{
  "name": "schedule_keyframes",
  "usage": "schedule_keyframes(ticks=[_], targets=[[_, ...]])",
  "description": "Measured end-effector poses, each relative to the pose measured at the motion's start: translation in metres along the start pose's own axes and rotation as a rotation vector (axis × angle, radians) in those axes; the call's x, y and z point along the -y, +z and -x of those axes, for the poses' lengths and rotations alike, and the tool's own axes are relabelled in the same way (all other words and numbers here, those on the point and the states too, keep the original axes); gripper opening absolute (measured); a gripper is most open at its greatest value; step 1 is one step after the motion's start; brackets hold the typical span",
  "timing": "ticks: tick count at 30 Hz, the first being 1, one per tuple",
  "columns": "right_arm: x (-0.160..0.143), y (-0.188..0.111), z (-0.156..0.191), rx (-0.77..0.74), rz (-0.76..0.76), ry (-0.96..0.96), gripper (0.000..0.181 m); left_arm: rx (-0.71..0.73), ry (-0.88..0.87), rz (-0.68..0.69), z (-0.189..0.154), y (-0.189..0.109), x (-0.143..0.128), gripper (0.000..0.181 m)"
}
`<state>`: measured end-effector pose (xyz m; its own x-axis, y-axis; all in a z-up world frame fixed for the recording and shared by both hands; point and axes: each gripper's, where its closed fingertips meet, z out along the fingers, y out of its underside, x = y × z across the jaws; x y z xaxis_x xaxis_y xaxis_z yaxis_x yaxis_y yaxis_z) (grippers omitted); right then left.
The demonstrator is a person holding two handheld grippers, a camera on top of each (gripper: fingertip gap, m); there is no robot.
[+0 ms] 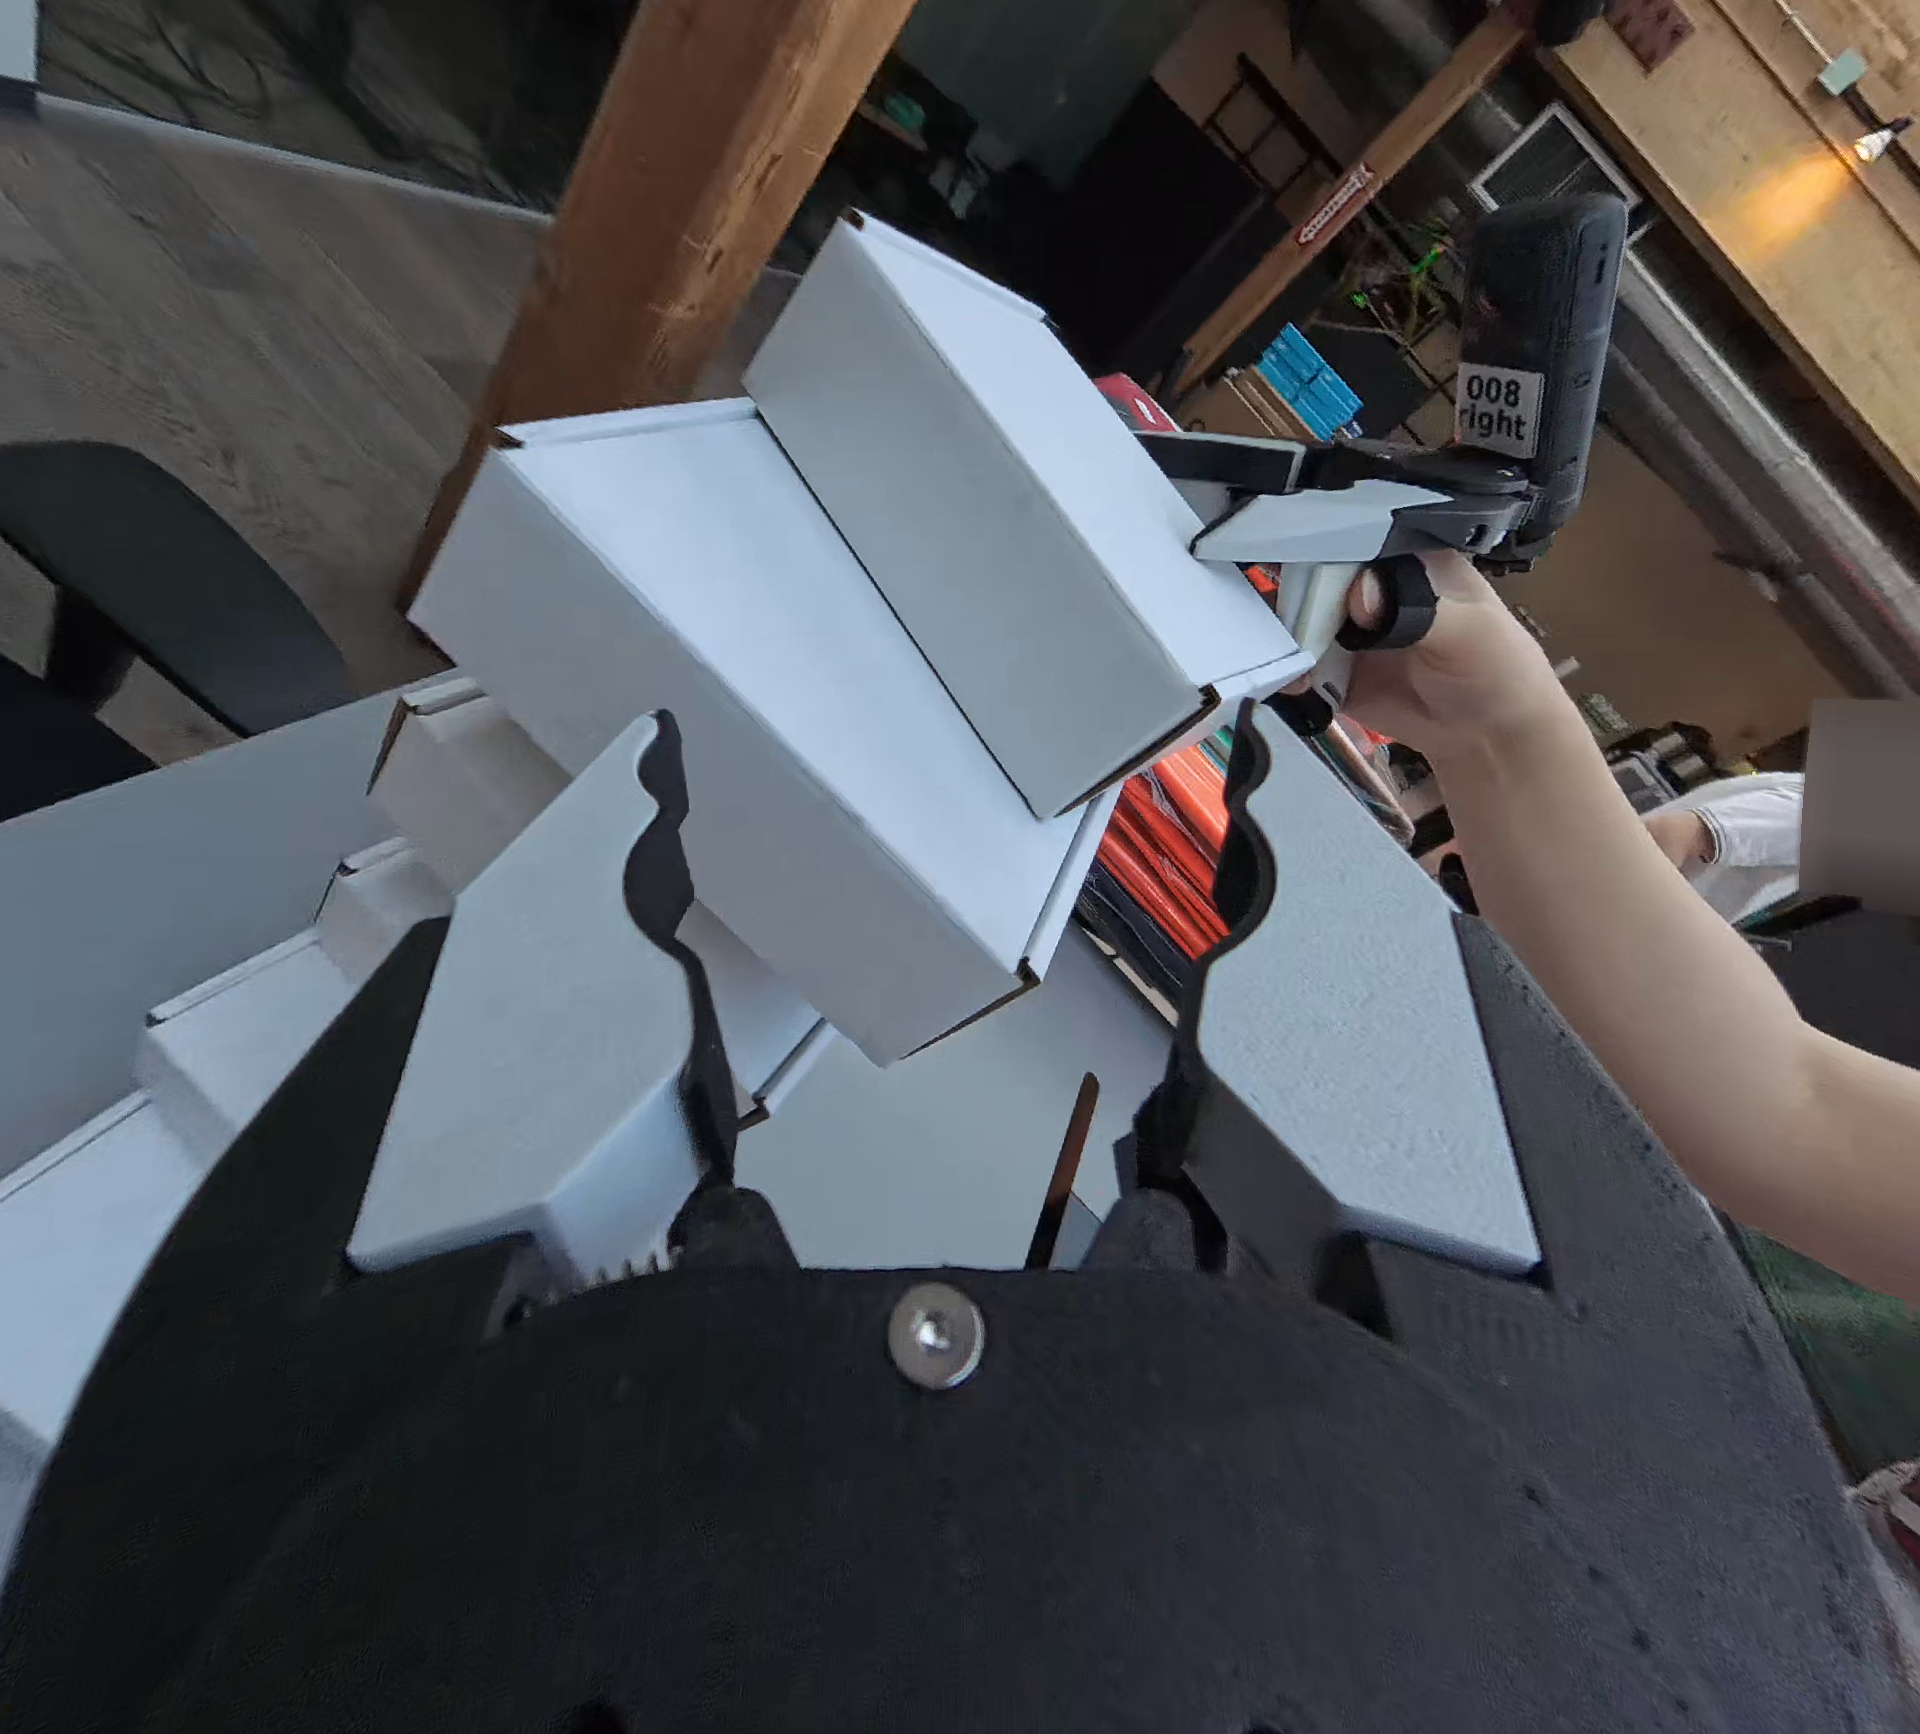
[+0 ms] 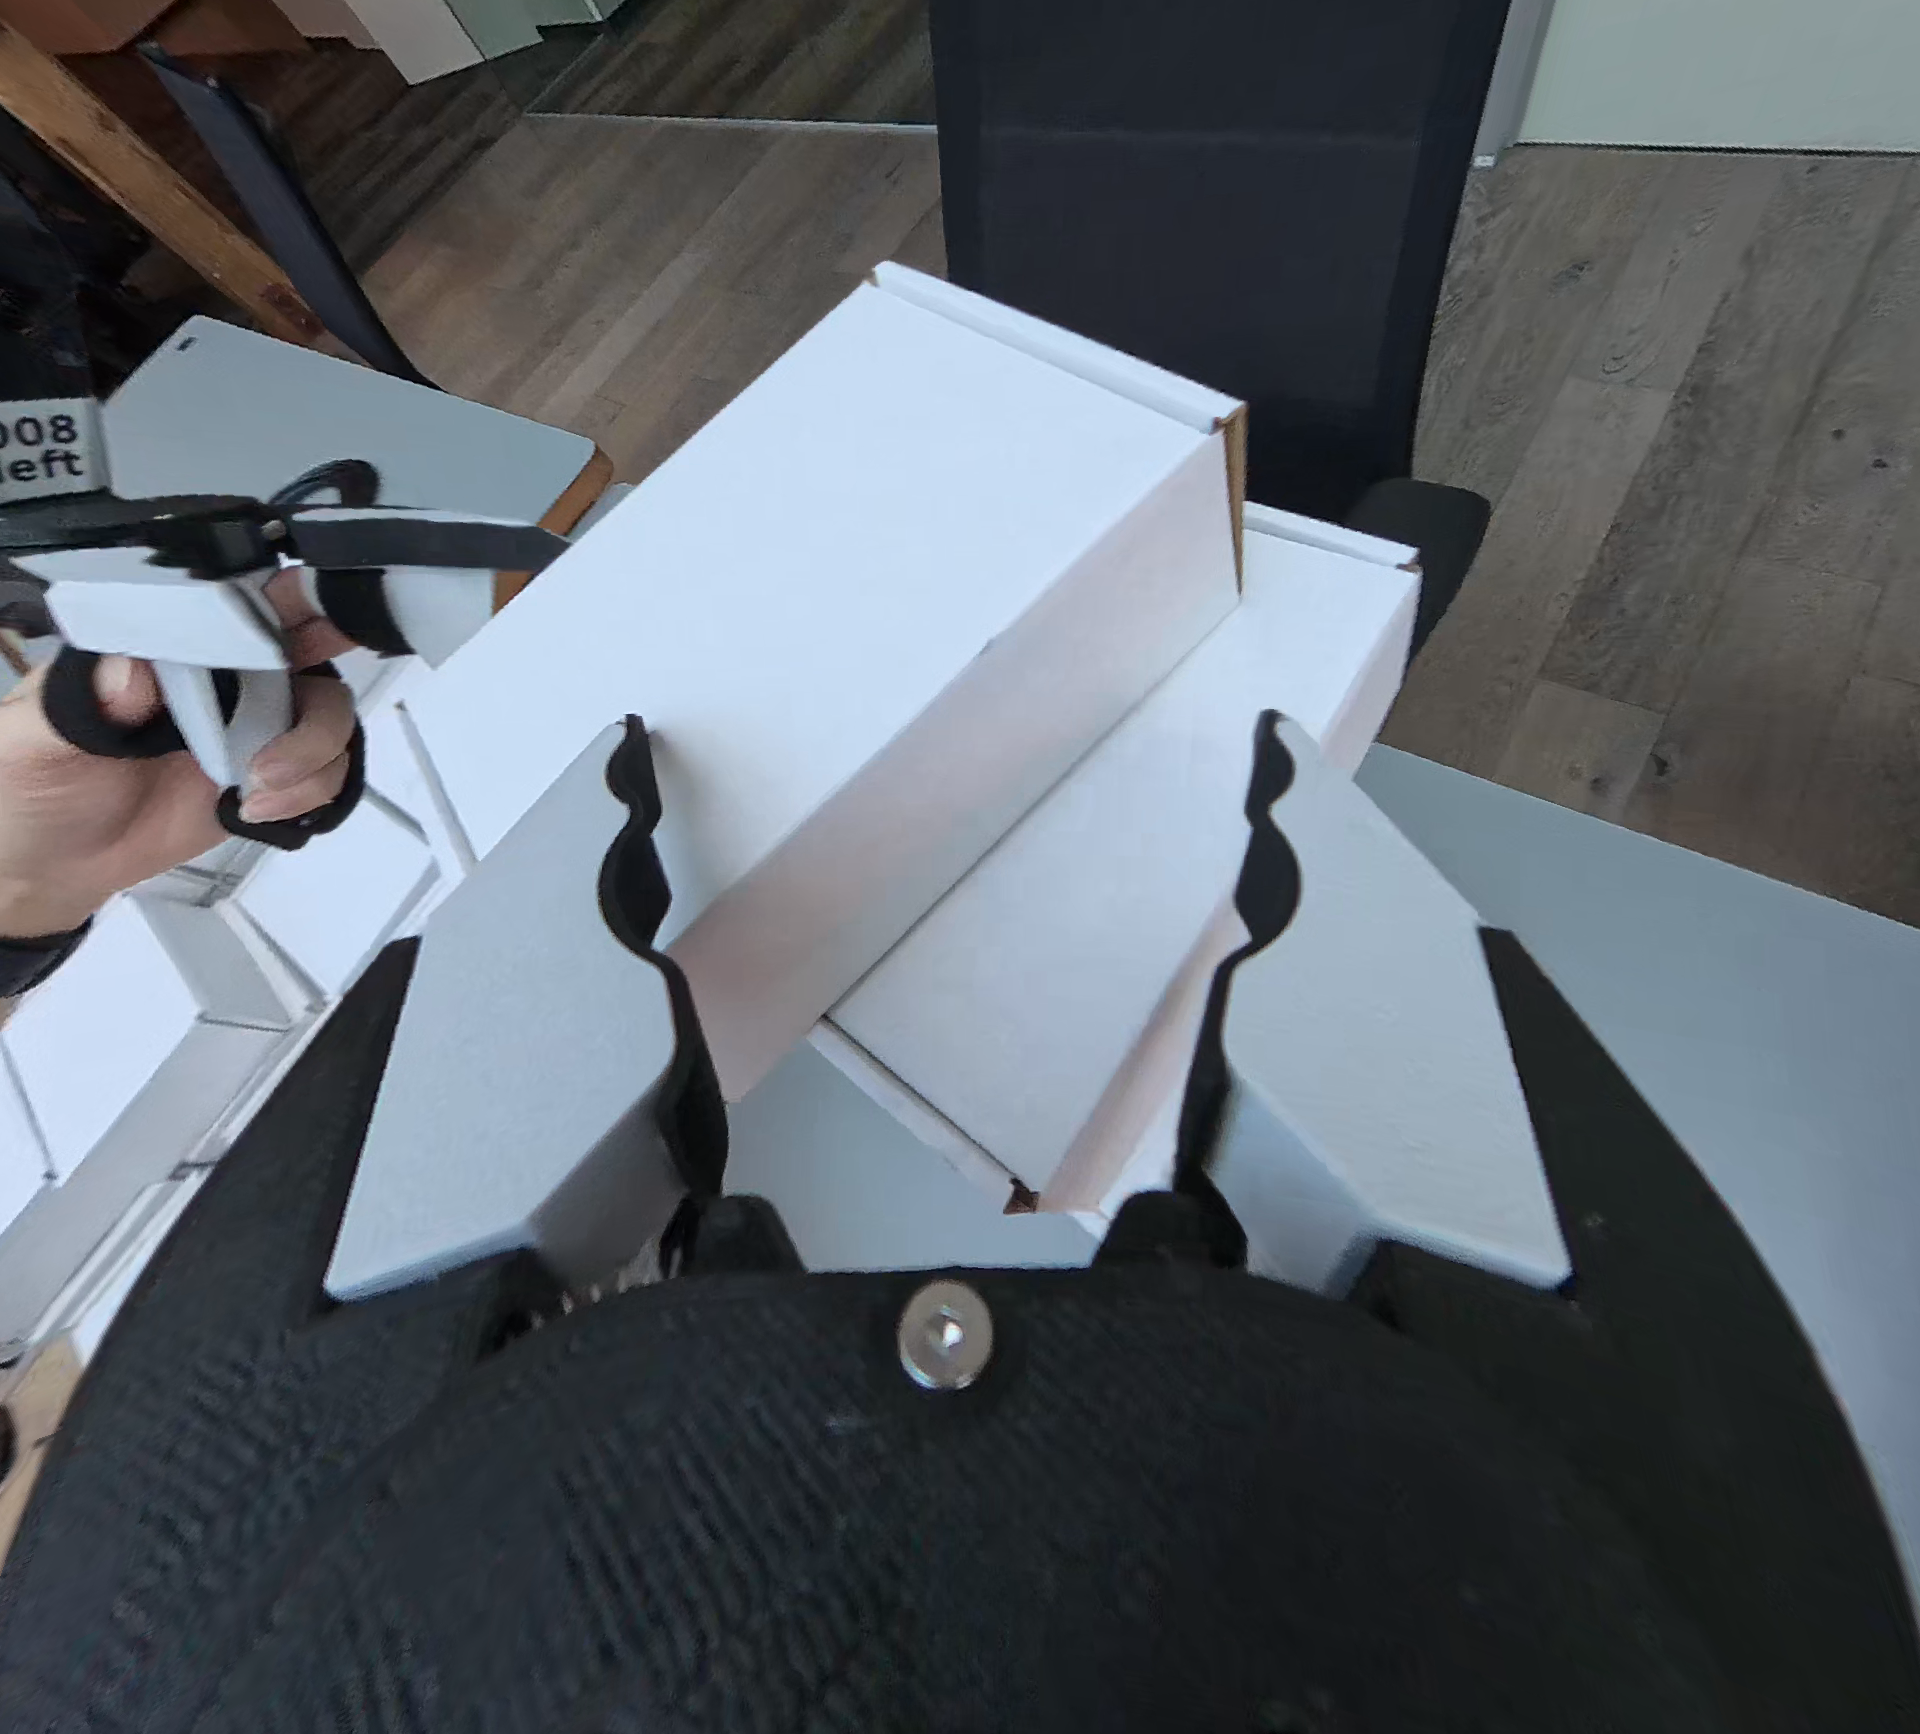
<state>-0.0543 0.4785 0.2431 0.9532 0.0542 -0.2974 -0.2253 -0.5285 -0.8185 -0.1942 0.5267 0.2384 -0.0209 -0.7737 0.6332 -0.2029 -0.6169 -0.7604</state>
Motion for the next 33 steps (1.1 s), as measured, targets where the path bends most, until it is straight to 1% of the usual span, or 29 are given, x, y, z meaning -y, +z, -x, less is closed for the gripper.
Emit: schedule_keyframes(ticks=[2, 3, 6, 9, 12, 17, 20, 22, 25, 28, 30, 33], targets=[[0.002, 0.0, -0.008, -0.053, -0.006, -0.021, 0.127, 0.01, 0.052, 0.01, -0.002, 0.008, -0.004, 0.109], [0.001, 0.0, -0.009, -0.052, 0.0, -0.016, 0.129, 0.013, 0.088, 0.024, -0.004, 0.011, -0.007, 0.111], [-0.006, 0.003, -0.009, 0.008, 0.042, 0.076, 0.128, 0.02, 0.16, 0.083, -0.006, 0.02, -0.019, 0.122], [-0.012, 0.006, -0.009, 0.07, 0.061, 0.159, 0.13, 0.0, 0.136, 0.07, -0.007, 0.022, -0.014, 0.118], [-0.013, 0.005, -0.008, 0.071, 0.057, 0.154, 0.129, -0.001, 0.15, 0.082, -0.007, 0.025, -0.013, 0.118], [-0.017, 0.0, -0.003, 0.061, 0.091, 0.146, 0.128, 0.047, 0.233, 0.125, -0.013, 0.033, -0.02, 0.13], [-0.018, -0.003, -0.004, 0.069, 0.089, 0.147, 0.128, 0.117, 0.289, 0.147, -0.012, 0.037, -0.024, 0.127], [-0.018, -0.003, -0.005, 0.086, 0.071, 0.155, 0.128, 0.166, 0.302, 0.156, -0.01, 0.041, -0.027, 0.132], [-0.018, -0.003, -0.007, 0.115, 0.043, 0.179, 0.128, 0.196, 0.28, 0.124, -0.011, 0.046, -0.027, 0.14], [-0.021, -0.006, -0.008, 0.152, 0.03, 0.209, 0.126, 0.222, 0.297, 0.061, -0.008, 0.045, -0.021, 0.13], [-0.021, -0.006, -0.008, 0.165, 0.017, 0.223, 0.125, 0.226, 0.344, 0.023, -0.009, 0.042, -0.018, 0.128], [-0.021, -0.01, -0.008, 0.177, 0.003, 0.207, 0.123, 0.206, 0.379, 0.028, -0.009, 0.041, -0.022, 0.128]])
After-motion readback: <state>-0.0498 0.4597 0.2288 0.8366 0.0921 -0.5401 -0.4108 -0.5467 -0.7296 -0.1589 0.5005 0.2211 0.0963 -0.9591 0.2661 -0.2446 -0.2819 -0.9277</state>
